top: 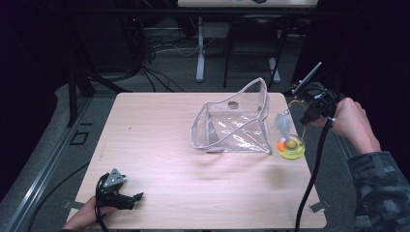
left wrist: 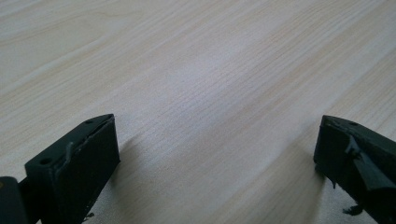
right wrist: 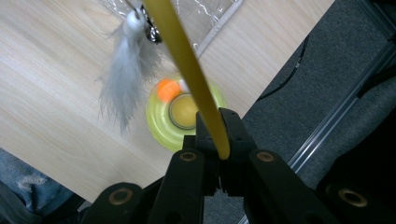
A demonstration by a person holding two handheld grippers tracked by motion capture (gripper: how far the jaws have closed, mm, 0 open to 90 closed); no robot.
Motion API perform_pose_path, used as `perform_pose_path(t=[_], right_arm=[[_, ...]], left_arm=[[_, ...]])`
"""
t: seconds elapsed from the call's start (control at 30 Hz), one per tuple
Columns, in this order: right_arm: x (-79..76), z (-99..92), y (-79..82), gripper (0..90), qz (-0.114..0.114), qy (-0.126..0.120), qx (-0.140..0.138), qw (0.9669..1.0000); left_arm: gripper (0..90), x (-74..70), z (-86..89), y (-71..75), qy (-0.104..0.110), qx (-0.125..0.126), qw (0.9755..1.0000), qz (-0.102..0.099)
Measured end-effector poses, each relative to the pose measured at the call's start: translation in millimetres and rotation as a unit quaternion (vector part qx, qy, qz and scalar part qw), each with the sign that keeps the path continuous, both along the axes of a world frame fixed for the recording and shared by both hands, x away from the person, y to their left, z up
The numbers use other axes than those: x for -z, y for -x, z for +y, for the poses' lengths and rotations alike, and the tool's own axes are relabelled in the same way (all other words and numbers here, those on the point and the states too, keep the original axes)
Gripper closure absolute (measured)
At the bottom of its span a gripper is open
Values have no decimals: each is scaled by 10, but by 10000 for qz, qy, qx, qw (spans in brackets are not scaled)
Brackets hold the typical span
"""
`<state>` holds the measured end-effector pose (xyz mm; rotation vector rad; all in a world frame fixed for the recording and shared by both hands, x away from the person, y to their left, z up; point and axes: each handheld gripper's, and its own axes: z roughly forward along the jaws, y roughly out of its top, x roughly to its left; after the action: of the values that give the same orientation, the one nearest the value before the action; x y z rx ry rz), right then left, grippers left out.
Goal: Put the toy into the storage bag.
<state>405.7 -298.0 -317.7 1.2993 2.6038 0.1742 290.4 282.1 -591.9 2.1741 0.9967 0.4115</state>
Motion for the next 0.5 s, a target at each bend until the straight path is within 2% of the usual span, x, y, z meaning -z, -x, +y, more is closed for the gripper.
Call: perform_pose_path(t=[0.3,0.37,0.5], right_arm=[[-163,26,-26,876,-57,14,-23,10000],[-198,26,-32,876,-131,14,-43,9999],[-291,36,-41,876,-109,47,-27,9999]], left_arm=[[0,0,1,-1,-5,9,10000,-2],[0,-1,2,-2,-12,13,10000,-5],[0,0,0,0,0,0,10000,0]])
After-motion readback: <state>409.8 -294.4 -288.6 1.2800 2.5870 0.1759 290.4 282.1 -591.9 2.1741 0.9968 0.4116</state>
